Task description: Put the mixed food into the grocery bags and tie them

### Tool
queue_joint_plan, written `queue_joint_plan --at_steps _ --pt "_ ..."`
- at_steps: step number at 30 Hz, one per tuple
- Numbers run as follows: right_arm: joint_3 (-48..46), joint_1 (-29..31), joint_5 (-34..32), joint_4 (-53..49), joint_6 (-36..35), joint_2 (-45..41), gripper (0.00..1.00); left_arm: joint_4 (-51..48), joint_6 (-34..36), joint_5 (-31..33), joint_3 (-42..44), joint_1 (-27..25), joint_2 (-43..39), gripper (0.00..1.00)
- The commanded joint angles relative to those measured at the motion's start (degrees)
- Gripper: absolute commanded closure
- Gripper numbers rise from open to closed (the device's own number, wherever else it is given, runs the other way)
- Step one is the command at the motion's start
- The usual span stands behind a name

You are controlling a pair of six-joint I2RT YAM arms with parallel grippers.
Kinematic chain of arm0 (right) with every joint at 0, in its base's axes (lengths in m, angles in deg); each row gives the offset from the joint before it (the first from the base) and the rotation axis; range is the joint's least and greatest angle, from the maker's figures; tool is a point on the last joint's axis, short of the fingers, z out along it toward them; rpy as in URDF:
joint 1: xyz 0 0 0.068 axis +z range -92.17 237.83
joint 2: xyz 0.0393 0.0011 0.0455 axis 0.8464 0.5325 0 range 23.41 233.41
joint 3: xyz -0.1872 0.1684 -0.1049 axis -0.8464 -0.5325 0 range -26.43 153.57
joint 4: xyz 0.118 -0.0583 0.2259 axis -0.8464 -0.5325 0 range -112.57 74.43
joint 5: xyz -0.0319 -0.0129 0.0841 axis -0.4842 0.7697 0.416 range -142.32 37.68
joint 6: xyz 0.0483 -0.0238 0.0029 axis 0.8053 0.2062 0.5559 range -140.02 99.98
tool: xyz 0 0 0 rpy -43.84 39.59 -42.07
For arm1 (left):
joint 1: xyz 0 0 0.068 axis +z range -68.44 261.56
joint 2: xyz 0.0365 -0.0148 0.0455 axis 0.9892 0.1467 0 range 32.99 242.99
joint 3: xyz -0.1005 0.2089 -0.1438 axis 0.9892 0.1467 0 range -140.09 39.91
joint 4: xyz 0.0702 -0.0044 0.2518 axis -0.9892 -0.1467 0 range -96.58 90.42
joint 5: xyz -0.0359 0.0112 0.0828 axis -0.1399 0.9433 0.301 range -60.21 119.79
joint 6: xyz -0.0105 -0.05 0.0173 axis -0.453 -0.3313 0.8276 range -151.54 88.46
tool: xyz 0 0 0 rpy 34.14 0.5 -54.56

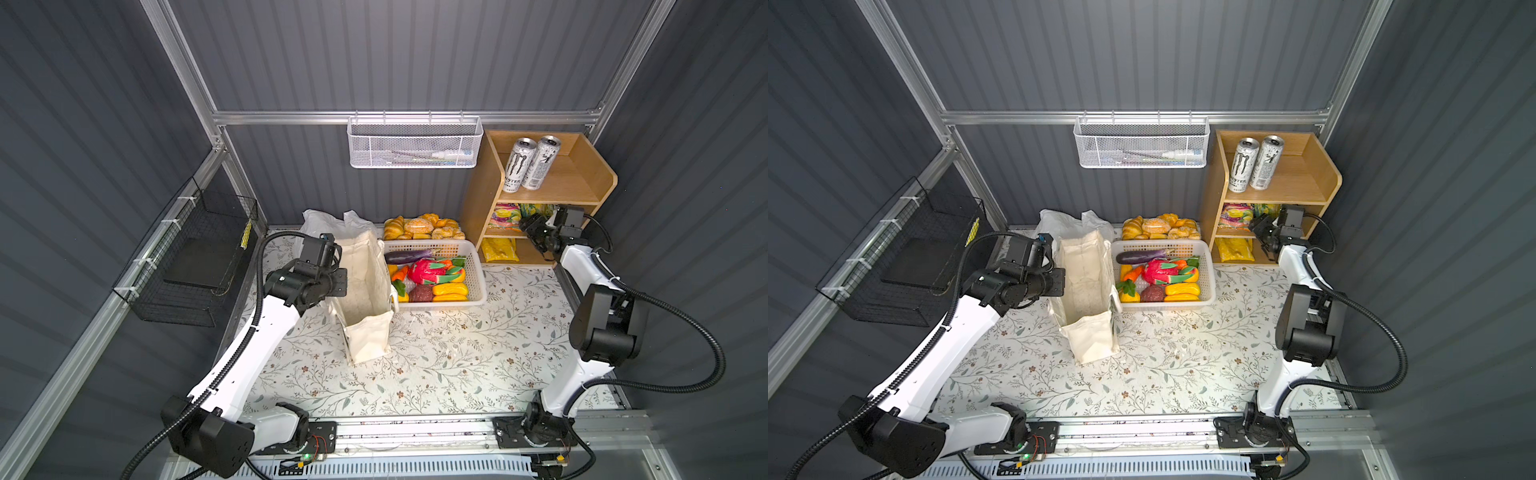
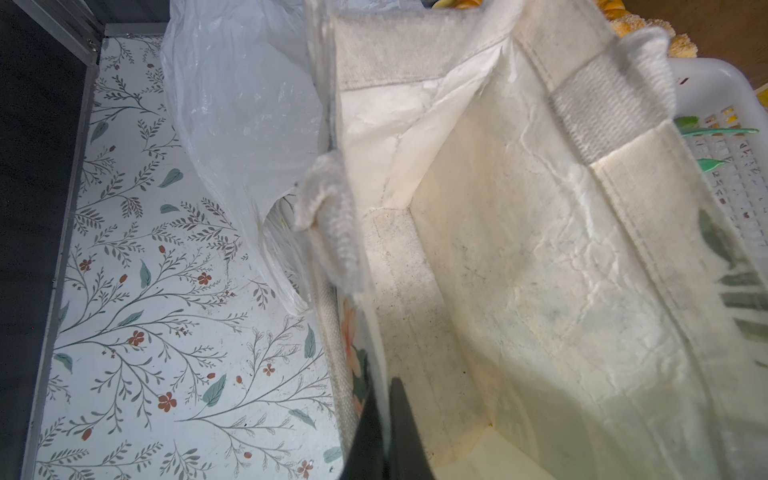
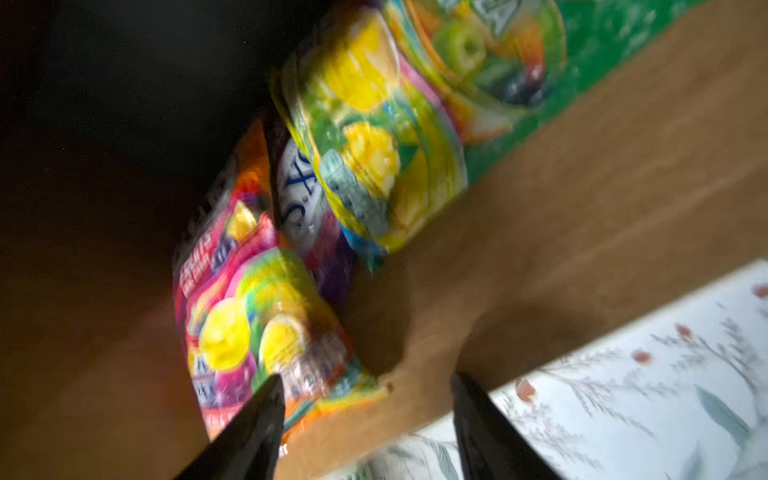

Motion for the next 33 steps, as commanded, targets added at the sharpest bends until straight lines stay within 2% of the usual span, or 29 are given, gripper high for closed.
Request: queue_joint_plan --at_steps 1,5,6,8,17,27,30,33 --pt "2.51 0.11 2.47 1.72 -2.4 2.45 0.34 0.66 0.25 -1.59 0.23 0.04 0.44 1.0" --pt "2.17 0.23 3.67 2.9 -1.46 3.59 0.35 0.77 -0.13 -1.55 0.27 0.04 0.69 1.0" --pt "1.93 0.29 6.25 3.46 -1.08 3.63 0.36 0.9 -0.26 -1.54 0.28 0.04 0.66 1.0" --pt "1.56 0.6 7.18 4.42 -0.62 3.63 0.36 1.03 -0.52 -1.56 0.27 0.04 0.79 1.0" --pt "3.6 2.92 7.1 4.11 -0.92 5.02 0.4 1.83 -1.61 -2.07 0.53 0.04 1.5 1.0" --pt "2.55 4.12 7.49 6.36 1.07 4.53 0.57 2.08 -1.63 -1.66 1.12 0.04 1.4 1.0" --pt "1.58 4.12 6.6 6.54 1.2 3.68 0.68 2.16 -1.63 -1.63 1.2 0.04 1.41 1.0" --pt "-0.28 3.99 6.23 7.69 1.81 1.9 0.84 2.18 -1.63 -1.55 1.41 0.04 1.31 1.0"
